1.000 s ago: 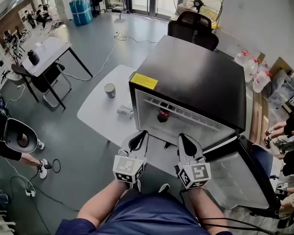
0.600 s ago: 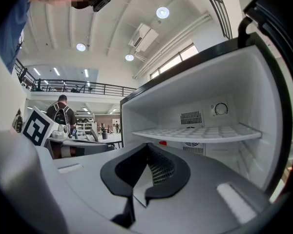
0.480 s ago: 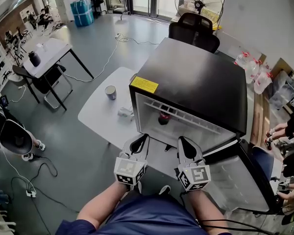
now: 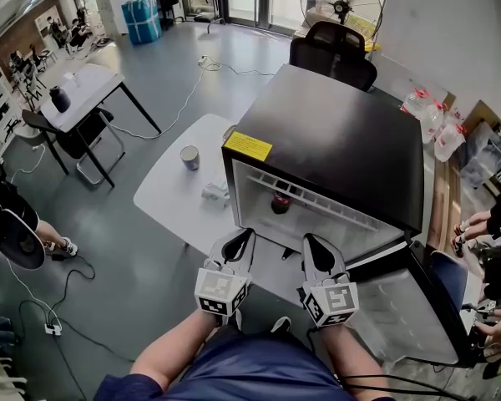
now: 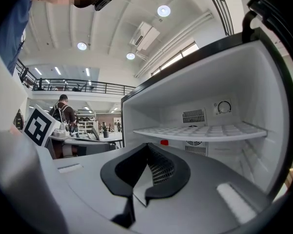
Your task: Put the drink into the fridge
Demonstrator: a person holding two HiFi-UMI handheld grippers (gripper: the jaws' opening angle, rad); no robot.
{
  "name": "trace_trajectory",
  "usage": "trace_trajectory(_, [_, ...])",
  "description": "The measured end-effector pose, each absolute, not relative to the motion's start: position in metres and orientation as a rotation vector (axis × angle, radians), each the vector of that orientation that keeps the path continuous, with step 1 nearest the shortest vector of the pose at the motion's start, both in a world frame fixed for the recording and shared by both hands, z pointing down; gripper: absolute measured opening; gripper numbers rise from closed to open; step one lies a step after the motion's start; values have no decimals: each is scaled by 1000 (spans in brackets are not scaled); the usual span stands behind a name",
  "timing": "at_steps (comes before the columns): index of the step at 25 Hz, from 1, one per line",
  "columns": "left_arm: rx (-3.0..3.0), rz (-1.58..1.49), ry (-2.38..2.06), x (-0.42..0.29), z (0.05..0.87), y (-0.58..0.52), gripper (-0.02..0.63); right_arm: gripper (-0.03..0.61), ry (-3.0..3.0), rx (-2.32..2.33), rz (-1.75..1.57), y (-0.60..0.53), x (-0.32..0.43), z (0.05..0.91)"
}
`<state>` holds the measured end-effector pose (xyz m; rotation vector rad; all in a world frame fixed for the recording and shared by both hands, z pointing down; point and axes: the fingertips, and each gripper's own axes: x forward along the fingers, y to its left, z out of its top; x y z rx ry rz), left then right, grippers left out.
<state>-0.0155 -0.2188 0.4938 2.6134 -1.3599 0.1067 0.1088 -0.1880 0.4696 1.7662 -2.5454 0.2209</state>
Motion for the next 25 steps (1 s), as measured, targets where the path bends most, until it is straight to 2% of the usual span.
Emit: trace_trajectory(25, [2590,129,-1374,-11,503,-215,4,6,-2559,1741,253,-184,110,479])
